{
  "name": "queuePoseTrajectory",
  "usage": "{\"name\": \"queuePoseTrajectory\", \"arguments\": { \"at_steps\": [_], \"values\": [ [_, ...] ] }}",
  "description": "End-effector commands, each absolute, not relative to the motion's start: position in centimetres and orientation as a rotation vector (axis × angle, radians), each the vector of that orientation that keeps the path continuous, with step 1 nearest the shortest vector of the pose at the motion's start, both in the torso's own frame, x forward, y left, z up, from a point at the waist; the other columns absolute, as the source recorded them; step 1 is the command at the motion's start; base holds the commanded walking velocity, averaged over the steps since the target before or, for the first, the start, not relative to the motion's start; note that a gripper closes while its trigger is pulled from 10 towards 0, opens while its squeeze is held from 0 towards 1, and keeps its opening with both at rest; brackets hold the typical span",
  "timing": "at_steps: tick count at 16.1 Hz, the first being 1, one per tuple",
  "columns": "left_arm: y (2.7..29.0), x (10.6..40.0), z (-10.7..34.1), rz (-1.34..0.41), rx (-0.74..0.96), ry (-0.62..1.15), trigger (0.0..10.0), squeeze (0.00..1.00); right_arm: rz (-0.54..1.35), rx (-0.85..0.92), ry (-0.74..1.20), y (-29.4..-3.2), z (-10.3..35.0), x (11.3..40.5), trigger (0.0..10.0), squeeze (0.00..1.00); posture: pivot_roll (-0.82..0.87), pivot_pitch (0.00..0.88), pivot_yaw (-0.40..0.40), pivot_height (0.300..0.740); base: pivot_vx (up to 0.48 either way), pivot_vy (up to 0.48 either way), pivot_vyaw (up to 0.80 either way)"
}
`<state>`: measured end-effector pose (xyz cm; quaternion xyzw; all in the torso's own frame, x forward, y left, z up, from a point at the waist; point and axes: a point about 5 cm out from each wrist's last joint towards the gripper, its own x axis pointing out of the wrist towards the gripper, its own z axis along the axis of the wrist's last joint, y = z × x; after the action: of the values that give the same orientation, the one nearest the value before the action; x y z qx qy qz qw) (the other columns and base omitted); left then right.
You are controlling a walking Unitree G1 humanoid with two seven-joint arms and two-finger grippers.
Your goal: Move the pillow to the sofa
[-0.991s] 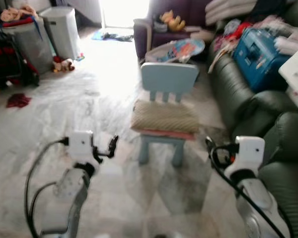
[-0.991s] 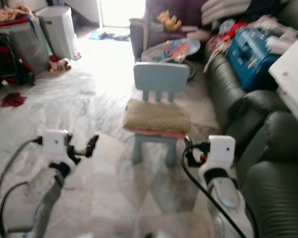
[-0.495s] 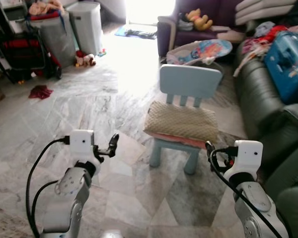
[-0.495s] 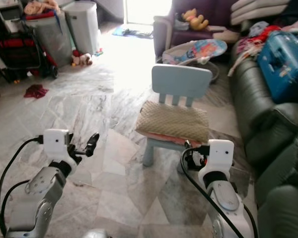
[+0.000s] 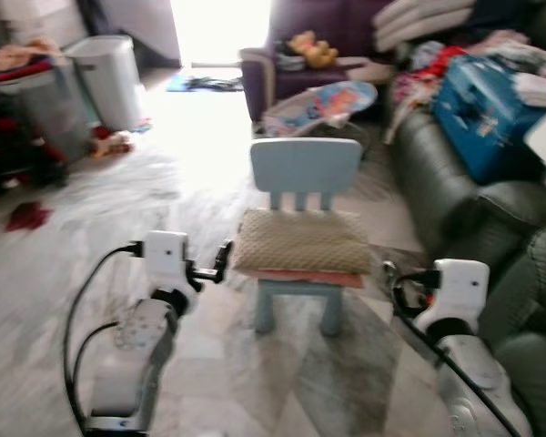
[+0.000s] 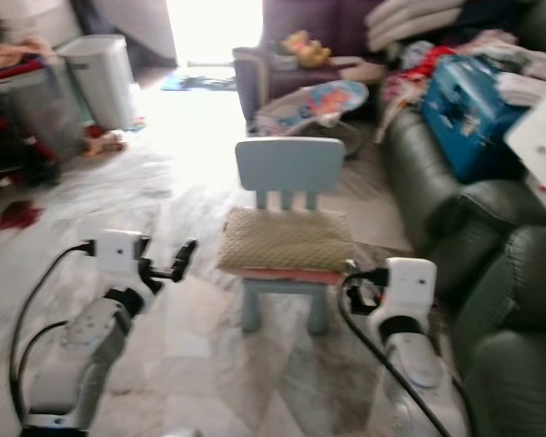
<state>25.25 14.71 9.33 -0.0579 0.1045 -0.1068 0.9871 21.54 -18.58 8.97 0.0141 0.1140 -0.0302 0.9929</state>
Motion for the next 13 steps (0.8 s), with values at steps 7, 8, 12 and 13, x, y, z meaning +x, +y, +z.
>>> {"name": "queuePoseTrajectory", "arguments": {
  "at_steps": [7,8,12,13],
  "values": [
    [14.5,25.7,9.5,-0.203,-0.121,0.207,10.0,0.0,-0.05,0.012,0.218,-18.6,9.5,21.7,10.0,0.0,-0.07,0.0,-0.001,0.74,0.331,0.139,-0.39],
    [14.2,25.7,9.4,-0.201,-0.125,0.208,10.0,0.0,-0.047,0.012,0.216,-18.6,9.5,21.8,10.0,0.0,-0.07,0.0,-0.004,0.74,0.0,0.0,0.0],
    [13.8,26.0,9.6,-0.16,-0.152,0.175,10.0,0.0,-0.02,0.012,0.205,-18.4,9.6,22.6,10.0,0.0,-0.06,0.0,-0.027,0.74,0.0,0.0,0.0],
    [13.9,26.0,9.6,-0.156,-0.137,0.174,10.0,0.0,-0.016,0.008,0.204,-18.4,9.6,22.7,10.0,0.0,-0.05,0.0,-0.026,0.74,0.0,0.0,0.0]
  ]
}}
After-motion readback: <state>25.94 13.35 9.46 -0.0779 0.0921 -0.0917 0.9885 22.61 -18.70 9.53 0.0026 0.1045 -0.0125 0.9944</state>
